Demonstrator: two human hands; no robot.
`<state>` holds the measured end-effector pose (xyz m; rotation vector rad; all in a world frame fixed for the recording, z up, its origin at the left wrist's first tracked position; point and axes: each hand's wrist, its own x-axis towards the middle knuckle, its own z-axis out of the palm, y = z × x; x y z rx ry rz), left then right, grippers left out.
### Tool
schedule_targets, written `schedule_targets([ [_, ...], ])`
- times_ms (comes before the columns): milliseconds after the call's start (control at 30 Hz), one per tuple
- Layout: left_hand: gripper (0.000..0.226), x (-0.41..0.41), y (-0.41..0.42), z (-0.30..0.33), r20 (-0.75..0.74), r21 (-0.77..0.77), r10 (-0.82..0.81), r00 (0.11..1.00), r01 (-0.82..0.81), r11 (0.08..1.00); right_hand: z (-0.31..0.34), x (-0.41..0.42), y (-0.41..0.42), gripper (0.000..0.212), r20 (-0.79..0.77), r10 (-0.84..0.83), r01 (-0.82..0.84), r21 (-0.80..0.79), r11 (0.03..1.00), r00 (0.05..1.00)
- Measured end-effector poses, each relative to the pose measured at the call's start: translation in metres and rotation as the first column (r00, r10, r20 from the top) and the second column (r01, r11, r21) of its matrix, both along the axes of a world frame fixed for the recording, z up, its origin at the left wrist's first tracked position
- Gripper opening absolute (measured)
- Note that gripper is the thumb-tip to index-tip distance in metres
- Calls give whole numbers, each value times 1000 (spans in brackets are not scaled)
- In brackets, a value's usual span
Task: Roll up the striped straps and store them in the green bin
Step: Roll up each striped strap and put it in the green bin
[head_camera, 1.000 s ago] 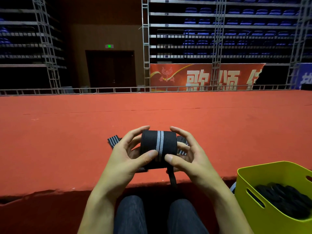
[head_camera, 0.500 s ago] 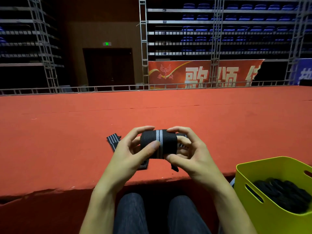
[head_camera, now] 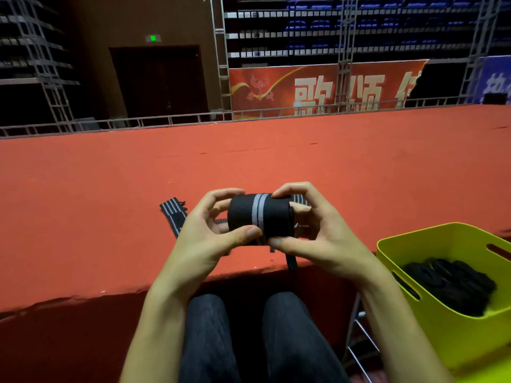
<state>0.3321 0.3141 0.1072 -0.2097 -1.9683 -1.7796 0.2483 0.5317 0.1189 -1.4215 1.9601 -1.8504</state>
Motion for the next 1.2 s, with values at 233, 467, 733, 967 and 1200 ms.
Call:
schedule_targets([
  [233, 67, -53, 29, -9, 23, 53, -70, 997, 69, 996, -8, -34, 24, 62, 37, -115, 115, 1, 993, 993],
  [467, 74, -133, 94, -24, 13, 87, -174, 985, 172, 981, -11, -73, 92, 64, 16, -346, 345, 31, 938, 938],
  [733, 60, -228, 206, -52, 153, 62, -414, 897, 409, 910, -33, -123, 206, 60, 120, -573, 555, 151, 818, 811],
  [967, 61, -280, 267, -75, 206, -103, -502, 840, 529, 842, -44, -151, 284, 63, 44, -692, 630, 375, 680, 721],
  [1200, 51, -295, 276, -106, 115, -234, -392, 913, 409, 882, -66, -161, 316, 63, -120, -584, 463, 742, 485, 803],
])
